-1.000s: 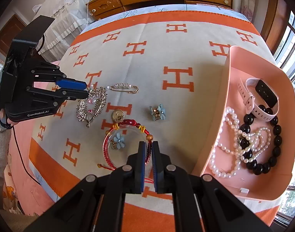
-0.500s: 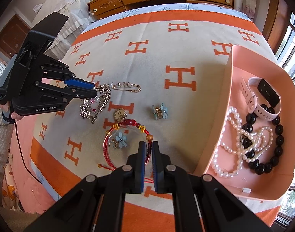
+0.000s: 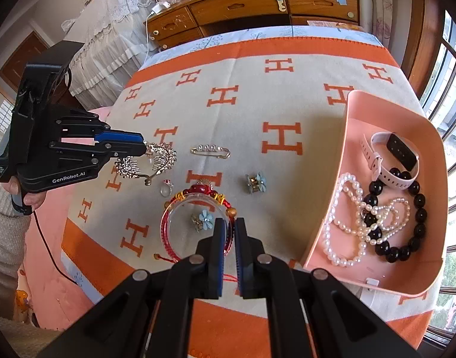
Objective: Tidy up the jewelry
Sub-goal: 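Carry the bracelet and brooch into the pink box and open both grippers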
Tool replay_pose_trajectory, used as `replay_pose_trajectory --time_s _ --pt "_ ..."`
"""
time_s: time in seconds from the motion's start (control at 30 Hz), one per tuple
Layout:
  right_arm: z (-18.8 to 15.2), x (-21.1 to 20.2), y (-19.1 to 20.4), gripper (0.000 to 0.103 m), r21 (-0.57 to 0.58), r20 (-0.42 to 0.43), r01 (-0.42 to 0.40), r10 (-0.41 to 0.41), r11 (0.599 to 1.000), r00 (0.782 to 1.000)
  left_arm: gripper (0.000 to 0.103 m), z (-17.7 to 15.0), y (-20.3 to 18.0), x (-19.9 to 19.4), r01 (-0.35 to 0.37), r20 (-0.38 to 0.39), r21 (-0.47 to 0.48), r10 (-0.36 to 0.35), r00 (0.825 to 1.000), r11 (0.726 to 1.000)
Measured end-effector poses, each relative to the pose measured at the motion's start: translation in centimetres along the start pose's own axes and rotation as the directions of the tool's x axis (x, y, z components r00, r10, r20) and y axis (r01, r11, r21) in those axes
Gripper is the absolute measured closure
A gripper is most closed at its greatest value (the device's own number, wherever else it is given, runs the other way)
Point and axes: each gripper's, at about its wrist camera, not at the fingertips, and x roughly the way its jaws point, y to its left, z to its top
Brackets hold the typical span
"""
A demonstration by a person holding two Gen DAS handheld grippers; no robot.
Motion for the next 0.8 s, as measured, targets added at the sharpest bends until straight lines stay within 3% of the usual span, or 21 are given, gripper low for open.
replay_pose_trajectory --time_s 0.3,0.53,0.67,0.8 --pt "-0.5 -5.0 -0.7 0.097 0.017 0.13 0.021 -0.023 1.0 0.991 0.096 2.1 -3.6 -4.3 -0.016 0.085 0.029 0.013 0.996 0.999" --pt "-0.3 -9.5 -5.8 0.097 0.156 0.238 0.065 -0.101 0.986 0.966 0.096 7.2 -8.7 -6.2 0.011 0.184 0.064 -0.023 0.983 0.998" --pt "-0.7 -11.5 -9.5 0.097 0.254 0.278 0.084 -0.156 0.963 0.948 0.096 10.6 -10.8 -5.1 0.055 0.214 -0.023 -0.049 0.976 0.998" --pt "-0.9 -11.6 -12.0 0.097 0.307 0.274 0.101 -0.189 0.946 0.943 0.096 13.0 -12.1 -2.2 0.098 0.189 -0.138 -0.071 0.979 0.985"
